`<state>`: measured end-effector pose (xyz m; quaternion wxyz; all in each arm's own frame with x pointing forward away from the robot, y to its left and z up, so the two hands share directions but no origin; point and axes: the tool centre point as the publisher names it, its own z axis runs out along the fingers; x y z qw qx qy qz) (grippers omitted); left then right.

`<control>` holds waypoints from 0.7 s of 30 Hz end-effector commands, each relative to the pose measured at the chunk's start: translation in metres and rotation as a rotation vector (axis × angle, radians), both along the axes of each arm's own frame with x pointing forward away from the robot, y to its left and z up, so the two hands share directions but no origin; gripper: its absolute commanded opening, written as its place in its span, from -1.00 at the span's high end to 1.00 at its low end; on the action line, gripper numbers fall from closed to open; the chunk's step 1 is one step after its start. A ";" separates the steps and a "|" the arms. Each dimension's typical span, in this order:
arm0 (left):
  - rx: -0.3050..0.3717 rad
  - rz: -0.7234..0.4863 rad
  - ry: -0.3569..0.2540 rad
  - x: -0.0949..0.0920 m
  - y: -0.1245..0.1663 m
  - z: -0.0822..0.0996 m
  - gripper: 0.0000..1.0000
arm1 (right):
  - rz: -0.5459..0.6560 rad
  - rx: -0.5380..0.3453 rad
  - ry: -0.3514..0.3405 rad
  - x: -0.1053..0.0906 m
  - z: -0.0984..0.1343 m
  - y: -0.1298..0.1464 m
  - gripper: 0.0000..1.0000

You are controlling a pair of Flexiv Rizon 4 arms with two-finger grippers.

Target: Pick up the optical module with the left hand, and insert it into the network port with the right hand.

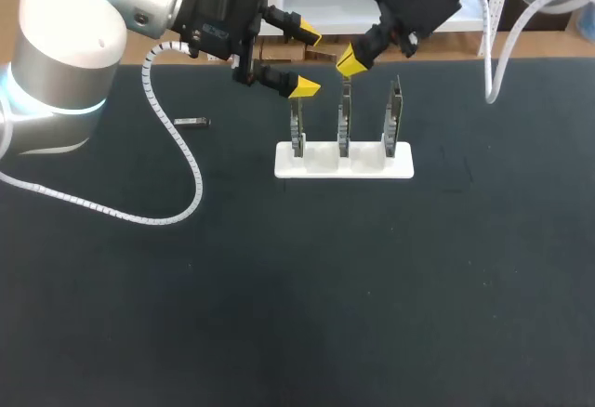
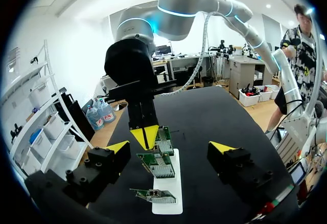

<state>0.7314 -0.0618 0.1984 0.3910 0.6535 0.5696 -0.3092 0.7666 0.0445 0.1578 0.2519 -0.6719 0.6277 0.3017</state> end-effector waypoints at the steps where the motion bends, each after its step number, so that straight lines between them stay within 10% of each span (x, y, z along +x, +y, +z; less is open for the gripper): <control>1: 0.004 0.003 0.000 -0.001 0.000 0.001 -1.00 | 0.003 0.005 0.008 0.001 -0.005 0.000 1.00; 21: 0.004 0.003 0.000 -0.001 0.000 0.001 -1.00 | -0.008 0.020 0.043 0.002 -0.022 -0.001 1.00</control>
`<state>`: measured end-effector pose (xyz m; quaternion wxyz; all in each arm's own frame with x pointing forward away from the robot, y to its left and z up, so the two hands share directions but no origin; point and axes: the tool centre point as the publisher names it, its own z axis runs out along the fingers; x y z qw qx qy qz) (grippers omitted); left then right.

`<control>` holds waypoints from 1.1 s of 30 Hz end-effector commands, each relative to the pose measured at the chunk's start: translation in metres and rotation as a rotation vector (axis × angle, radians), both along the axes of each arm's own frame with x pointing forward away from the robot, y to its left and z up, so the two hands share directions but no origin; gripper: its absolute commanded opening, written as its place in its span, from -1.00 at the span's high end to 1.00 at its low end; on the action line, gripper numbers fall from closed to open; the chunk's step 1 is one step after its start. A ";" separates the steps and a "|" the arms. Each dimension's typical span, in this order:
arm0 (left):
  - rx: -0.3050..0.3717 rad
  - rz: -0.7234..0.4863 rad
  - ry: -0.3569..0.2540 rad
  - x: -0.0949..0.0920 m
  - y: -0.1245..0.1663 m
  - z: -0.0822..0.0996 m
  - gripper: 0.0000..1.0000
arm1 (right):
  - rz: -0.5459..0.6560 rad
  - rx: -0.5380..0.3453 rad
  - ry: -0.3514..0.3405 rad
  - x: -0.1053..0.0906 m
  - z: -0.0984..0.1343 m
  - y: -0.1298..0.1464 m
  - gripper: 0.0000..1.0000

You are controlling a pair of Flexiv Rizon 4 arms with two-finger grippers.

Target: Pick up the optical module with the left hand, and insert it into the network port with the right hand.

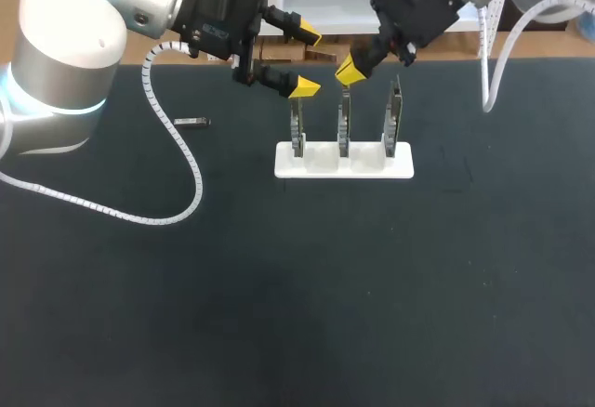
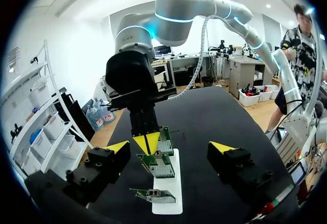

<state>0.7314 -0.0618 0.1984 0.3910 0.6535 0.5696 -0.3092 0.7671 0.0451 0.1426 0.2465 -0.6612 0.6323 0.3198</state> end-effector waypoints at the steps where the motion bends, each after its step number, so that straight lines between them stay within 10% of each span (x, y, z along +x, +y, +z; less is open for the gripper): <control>1: 0.004 0.003 0.000 -0.001 0.000 0.001 -1.00 | -0.001 0.002 0.004 0.002 -0.008 -0.001 1.00; 33: 0.004 0.003 0.000 -0.001 0.000 0.001 -1.00 | -0.004 0.011 -0.093 -0.010 0.028 -0.003 1.00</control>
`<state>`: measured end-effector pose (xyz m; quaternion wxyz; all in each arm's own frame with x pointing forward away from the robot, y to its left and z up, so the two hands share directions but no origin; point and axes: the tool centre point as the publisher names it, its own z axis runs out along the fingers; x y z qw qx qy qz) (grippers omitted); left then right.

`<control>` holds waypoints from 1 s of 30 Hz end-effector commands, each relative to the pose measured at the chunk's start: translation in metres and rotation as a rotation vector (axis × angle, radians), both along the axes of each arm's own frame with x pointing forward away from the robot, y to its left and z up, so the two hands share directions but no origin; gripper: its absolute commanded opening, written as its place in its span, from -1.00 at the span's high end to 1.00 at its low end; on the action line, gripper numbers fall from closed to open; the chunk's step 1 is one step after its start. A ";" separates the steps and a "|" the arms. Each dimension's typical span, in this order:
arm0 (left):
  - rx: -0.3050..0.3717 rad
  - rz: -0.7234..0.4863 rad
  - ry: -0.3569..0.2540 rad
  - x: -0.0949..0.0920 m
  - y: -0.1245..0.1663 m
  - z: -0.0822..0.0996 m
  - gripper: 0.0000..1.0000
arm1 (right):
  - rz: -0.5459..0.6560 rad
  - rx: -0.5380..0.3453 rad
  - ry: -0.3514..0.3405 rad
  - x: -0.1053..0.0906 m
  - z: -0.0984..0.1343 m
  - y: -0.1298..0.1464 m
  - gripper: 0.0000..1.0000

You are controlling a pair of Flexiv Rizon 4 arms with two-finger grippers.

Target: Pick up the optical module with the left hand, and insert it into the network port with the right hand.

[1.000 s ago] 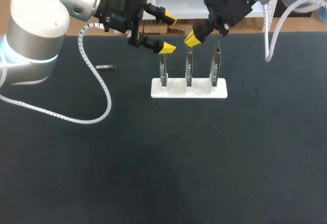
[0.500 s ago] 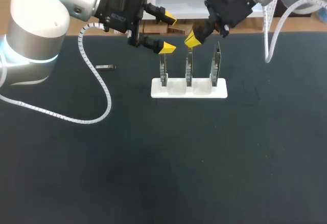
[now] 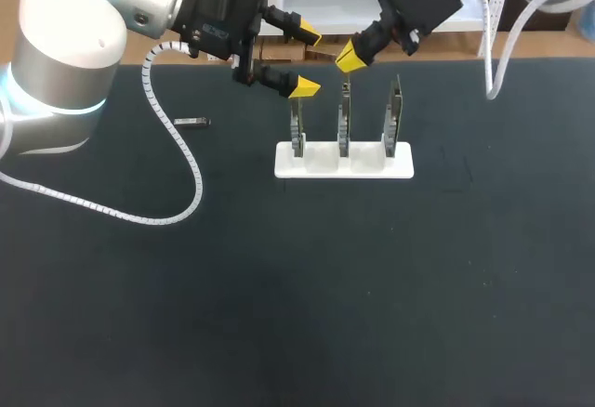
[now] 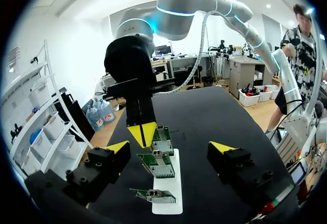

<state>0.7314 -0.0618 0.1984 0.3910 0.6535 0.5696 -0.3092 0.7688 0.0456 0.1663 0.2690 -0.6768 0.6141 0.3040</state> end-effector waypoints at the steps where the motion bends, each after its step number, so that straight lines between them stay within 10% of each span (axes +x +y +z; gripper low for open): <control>1: 0.004 0.003 0.000 -0.001 0.000 0.001 -1.00 | -0.029 -0.001 -0.027 -0.013 0.006 -0.005 1.00; 9: 0.004 0.003 0.000 -0.001 0.000 0.001 -1.00 | -0.083 -0.011 -0.049 -0.021 0.016 -0.020 0.95; 10: 0.004 0.003 0.000 -0.001 0.000 0.001 -1.00 | -0.086 -0.016 -0.051 -0.022 0.017 -0.022 0.43; 11: 0.004 0.003 0.000 -0.001 0.000 0.001 -1.00 | -0.089 -0.016 -0.051 -0.023 0.017 -0.022 0.33; 12: 0.004 0.003 0.000 -0.001 0.000 0.001 -1.00 | -0.092 -0.015 -0.053 -0.024 0.018 -0.024 -1.00; 30: 0.004 0.003 0.000 -0.001 0.000 0.001 -1.00 | -0.174 -0.026 -0.074 -0.042 0.029 -0.052 -1.00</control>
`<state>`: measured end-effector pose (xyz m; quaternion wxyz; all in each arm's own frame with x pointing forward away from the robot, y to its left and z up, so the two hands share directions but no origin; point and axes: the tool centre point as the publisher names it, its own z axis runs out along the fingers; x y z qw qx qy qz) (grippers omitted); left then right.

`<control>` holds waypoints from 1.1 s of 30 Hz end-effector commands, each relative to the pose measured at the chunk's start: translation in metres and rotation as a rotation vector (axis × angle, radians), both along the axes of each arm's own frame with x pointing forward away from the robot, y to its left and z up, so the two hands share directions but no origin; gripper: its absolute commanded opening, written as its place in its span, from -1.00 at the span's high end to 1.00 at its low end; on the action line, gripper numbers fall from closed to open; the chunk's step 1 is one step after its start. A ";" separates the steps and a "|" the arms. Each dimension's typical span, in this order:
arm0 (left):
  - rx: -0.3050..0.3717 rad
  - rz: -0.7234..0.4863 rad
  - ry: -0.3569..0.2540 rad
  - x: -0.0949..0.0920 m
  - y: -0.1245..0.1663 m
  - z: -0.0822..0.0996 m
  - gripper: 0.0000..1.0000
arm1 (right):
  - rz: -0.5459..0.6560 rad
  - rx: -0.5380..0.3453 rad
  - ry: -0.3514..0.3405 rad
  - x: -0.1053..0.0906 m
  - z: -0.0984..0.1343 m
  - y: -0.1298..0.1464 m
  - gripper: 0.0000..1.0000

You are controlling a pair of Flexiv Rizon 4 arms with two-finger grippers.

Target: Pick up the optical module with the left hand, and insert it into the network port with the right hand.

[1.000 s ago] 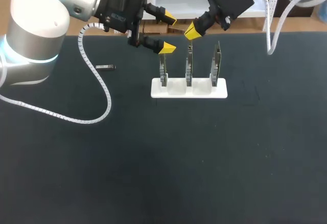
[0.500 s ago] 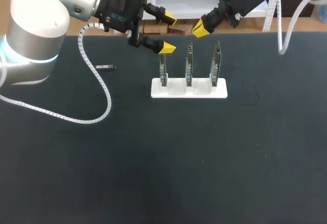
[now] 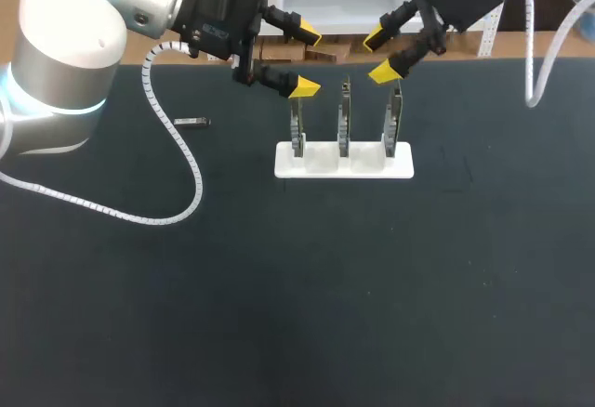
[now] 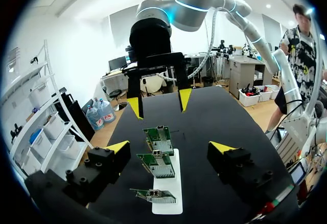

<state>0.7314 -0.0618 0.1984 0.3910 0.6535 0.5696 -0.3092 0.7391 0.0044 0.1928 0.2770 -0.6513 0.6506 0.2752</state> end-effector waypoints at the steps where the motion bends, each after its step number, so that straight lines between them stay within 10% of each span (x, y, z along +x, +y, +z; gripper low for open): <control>1: 0.004 0.003 0.000 -0.001 0.000 0.001 -1.00 | -0.080 0.015 -0.063 -0.013 0.003 -0.014 -1.00; 33: 0.004 0.003 0.000 -0.001 0.000 0.001 -1.00 | -0.023 0.012 -0.031 -0.027 0.018 -0.063 -1.00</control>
